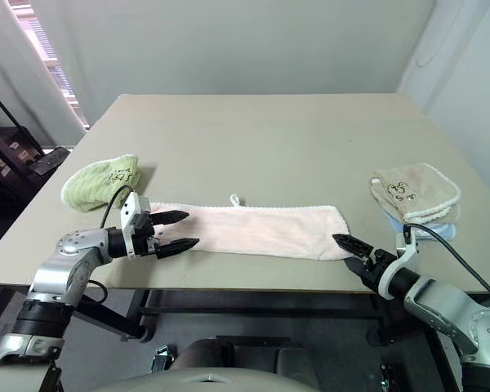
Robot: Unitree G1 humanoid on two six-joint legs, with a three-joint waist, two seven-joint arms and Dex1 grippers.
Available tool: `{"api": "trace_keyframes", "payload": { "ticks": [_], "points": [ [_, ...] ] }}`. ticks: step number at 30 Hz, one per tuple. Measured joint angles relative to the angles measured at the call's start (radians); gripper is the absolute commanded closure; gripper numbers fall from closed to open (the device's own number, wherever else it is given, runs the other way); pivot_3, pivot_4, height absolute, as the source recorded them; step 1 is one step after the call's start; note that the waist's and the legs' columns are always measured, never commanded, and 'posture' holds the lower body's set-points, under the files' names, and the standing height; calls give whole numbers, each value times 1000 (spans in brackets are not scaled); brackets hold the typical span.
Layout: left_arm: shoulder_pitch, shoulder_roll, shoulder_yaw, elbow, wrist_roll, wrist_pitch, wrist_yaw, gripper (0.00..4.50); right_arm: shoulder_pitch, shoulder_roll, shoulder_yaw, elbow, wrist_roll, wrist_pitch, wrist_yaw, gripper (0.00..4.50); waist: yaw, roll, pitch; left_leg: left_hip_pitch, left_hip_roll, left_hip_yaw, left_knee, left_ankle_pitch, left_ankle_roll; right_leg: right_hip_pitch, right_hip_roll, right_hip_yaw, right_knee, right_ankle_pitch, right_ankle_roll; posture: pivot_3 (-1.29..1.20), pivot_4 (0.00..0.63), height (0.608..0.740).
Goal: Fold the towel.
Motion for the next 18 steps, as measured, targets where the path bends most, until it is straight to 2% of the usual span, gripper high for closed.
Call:
{"api": "trace_keyframes", "payload": {
  "ticks": [1,4,9,12,14,18],
  "points": [
    [1,0,0,0,0,3,3,0,-4,0,4,2,-5,-2,0,483,0,0,0,0,0,0,0,0,0,0,0,0,0,0,0,0,0,740],
    [4,0,0,-7,0,14,10,0,-17,3,12,7,-25,-6,4,1127,0,0,0,0,0,0,0,0,0,0,0,0,0,0,0,0,0,740],
    [6,0,0,-16,0,13,15,0,-24,20,19,26,-56,-21,0,2791,1,0,0,0,0,0,-1,0,0,-2,0,0,0,0,-1,0,0,740],
    [6,0,1,-2,0,-4,11,0,-37,36,17,47,-68,-26,14,3969,1,0,0,-1,0,0,-2,0,1,-4,0,0,-1,0,0,0,0,740],
    [5,0,0,15,1,-15,6,0,-42,35,16,29,-112,-26,64,4484,1,-2,-1,-1,0,0,-2,1,2,-3,0,0,-2,0,0,0,0,740],
    [4,1,0,60,5,-47,2,0,-23,13,-12,74,-89,9,130,4484,6,-1,-1,-1,0,0,-1,0,1,-2,-1,0,-5,1,-1,0,0,740]
  ]
}}
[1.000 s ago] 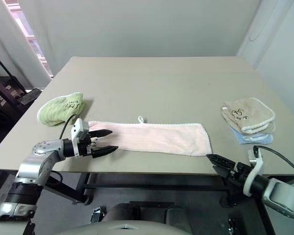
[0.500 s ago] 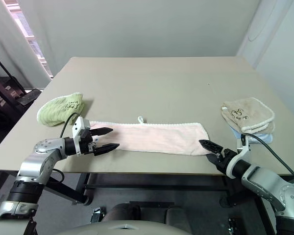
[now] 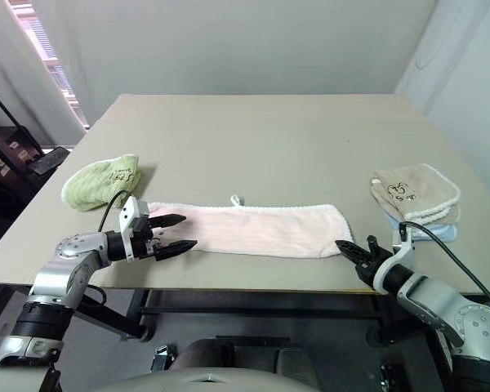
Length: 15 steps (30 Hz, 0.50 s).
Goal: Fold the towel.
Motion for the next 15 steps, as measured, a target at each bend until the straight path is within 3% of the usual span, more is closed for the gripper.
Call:
{"api": "trace_keyframes", "payload": {
  "ticks": [3,9,15],
  "points": [
    [-6,1,0,25,1,-11,-4,0,34,-72,-42,77,13,56,83,4484,8,2,0,-1,-1,1,0,-1,2,1,-1,0,-5,0,0,0,0,740],
    [-15,-1,0,39,9,-35,-3,0,126,-210,-164,202,-111,105,266,4484,26,3,-1,-2,-1,7,-1,-5,12,0,-3,0,-8,0,0,0,0,740],
    [-15,-11,-5,40,14,-43,1,0,138,-257,-222,239,-262,120,404,4484,25,4,-1,-1,-1,8,1,-7,10,1,-3,0,-8,0,1,0,0,740]
  ]
}}
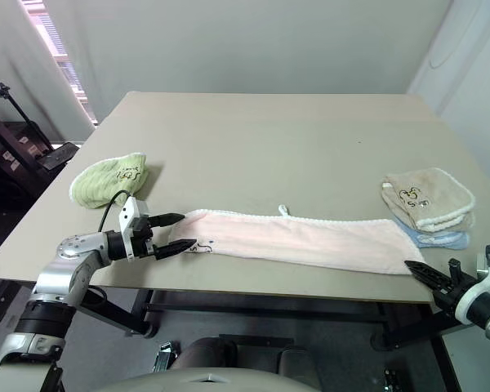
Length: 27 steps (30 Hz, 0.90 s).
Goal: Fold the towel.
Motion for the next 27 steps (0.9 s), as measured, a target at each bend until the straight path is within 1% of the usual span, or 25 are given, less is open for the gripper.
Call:
{"api": "trace_keyframes", "payload": {
  "ticks": [4,6,9,14,17,21,25,27],
  "points": [
    [-12,-2,-12,8,4,0,1,0,-38,-22,-18,-61,-33,32,42,4484,-2,3,-1,0,0,2,1,0,0,0,0,2,0,0,0,0,0,740],
    [-17,-2,-13,9,4,0,1,0,-44,-30,-39,-165,-53,29,80,4484,0,3,-1,0,0,2,1,0,0,0,0,1,0,0,1,0,0,740],
    [-21,-2,-15,9,5,1,2,0,-73,-30,-36,-367,-80,5,133,4484,0,2,0,-1,0,2,0,1,2,0,0,1,1,1,3,0,0,740],
    [-20,2,-16,9,6,6,5,0,-136,-31,25,-549,-118,-6,196,4484,2,0,0,0,0,2,1,0,0,-1,0,1,0,1,3,0,0,740],
    [-17,5,-17,6,7,18,12,0,-218,-27,124,-626,-138,-10,223,4484,-1,0,0,0,0,2,1,0,0,-1,0,2,0,1,3,0,0,740],
    [-22,3,-19,-3,7,23,26,0,-366,55,326,-657,-224,-31,225,4484,-2,-3,0,0,0,2,1,0,0,-1,0,2,0,2,3,0,0,740],
    [-17,2,-18,-12,7,27,43,0,-432,112,487,-631,-350,-48,251,4484,2,-3,0,-2,0,2,0,0,0,-3,-1,1,0,2,3,0,0,740],
    [-12,1,-18,-27,7,34,50,0,-448,131,546,-612,-415,-63,275,4484,1,-3,0,-1,-1,2,1,0,0,-3,-1,1,0,2,3,0,0,740]
  ]
}}
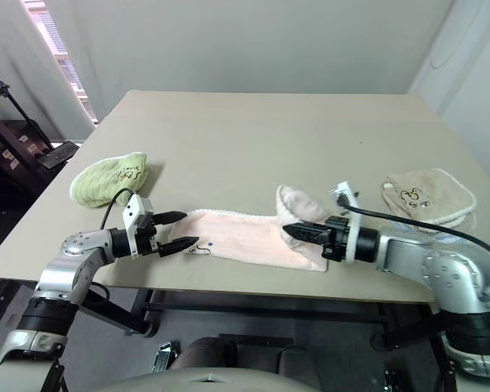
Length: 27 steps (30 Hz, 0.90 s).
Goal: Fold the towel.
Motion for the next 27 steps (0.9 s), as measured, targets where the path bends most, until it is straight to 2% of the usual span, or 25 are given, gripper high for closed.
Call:
{"api": "trace_keyframes", "payload": {
  "ticks": [5,14,17,21,26,27],
  "points": [
    [22,0,1,-26,-1,9,17,0,-15,28,92,50,-115,-9,39,4484,-1,0,0,1,0,0,0,0,0,0,0,0,1,0,0,0,0,740],
    [36,1,3,-57,-3,24,43,0,-24,61,160,58,-206,-1,103,4484,-1,0,0,1,0,0,0,0,0,0,1,0,1,0,0,0,0,740],
    [40,1,3,-60,-4,30,47,0,-36,81,172,62,-230,0,113,3761,-2,0,0,1,0,0,0,0,0,0,1,0,2,0,0,0,0,740],
    [41,1,3,-63,-4,32,54,0,-65,125,168,97,-250,0,101,2391,-2,0,0,2,0,0,0,0,0,0,1,0,2,1,0,0,0,740],
    [44,4,12,-73,-22,44,54,0,-40,90,126,42,-221,1,172,643,1,0,0,1,0,0,0,0,0,0,1,0,1,1,1,0,0,740],
    [43,4,21,-75,-30,52,54,0,-38,79,101,26,-202,1,187,643,0,0,0,1,0,0,0,0,0,0,1,0,1,1,1,0,0,740]
  ]
}}
